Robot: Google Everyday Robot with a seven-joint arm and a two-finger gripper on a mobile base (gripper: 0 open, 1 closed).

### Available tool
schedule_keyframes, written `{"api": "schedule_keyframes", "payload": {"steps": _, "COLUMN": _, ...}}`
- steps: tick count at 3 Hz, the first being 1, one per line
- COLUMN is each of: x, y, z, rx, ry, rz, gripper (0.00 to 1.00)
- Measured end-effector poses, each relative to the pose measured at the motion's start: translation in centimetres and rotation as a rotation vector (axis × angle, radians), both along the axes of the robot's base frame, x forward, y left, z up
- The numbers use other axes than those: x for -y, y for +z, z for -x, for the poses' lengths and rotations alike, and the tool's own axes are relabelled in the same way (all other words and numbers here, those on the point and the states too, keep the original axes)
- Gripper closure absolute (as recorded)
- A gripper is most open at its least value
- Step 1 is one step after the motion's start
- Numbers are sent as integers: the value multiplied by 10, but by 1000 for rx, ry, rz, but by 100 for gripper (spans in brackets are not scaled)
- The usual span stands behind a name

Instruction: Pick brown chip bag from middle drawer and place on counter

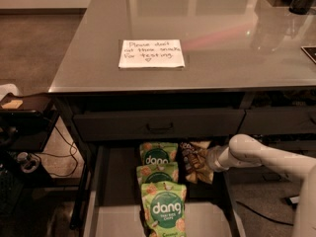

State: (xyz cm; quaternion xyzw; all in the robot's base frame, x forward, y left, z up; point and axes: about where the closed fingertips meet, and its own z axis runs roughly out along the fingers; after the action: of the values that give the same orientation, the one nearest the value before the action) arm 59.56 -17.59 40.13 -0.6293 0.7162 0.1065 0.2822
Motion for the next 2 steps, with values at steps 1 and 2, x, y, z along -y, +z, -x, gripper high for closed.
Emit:
{"api": "schedule_keyframes", "payload": {"steps": 1, "x": 7, "y": 29, "z": 24, "rx": 7, "ry": 38, "rz": 15, "gripper": 100}}
{"api": "schedule_keyframes", "payload": {"steps": 2, "x": 14, "y": 61, "z": 47, "rx": 7, "ry": 85, "rz": 30, "gripper": 100}}
